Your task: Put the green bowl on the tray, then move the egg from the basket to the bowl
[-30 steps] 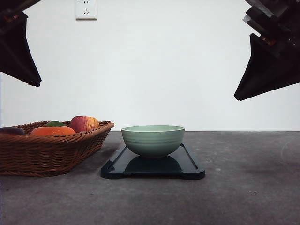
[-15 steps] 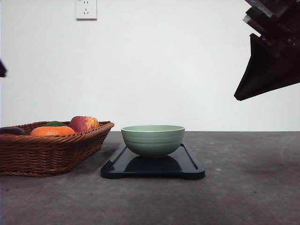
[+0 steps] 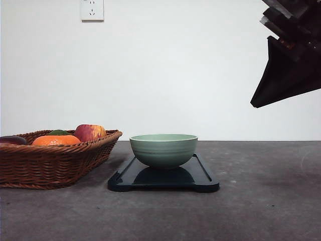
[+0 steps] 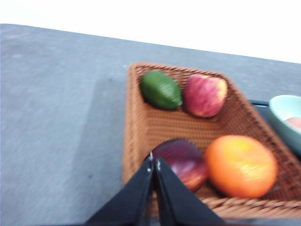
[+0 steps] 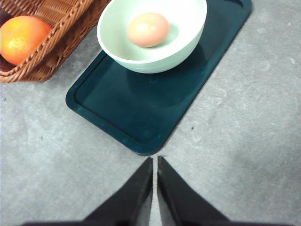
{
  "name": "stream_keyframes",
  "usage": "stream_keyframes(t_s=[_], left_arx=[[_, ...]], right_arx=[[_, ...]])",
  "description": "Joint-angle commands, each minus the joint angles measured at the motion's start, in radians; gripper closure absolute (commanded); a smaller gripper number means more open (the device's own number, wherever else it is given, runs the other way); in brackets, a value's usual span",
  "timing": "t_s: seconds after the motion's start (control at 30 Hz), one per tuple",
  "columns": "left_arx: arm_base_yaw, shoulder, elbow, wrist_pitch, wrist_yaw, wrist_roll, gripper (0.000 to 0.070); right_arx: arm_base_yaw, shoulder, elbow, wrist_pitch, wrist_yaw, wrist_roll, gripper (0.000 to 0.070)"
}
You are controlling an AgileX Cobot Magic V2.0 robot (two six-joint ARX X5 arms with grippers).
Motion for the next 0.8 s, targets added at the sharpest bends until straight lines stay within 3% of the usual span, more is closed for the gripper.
stream_keyframes(t_s=[0.0,0.77], left_arx=[[0.014,-0.017,-0.019,0.014,-0.004,0.015,0.07],[0.03,-0.072,-0.073,0.04,-0.007,0.017,0.07]], right_arx=[[0.005,0.005,0.006,0.006,-0.001,-0.001,0.0693],[0.005,0.005,0.006,0.006,-0.001,-0.001,0.0693]])
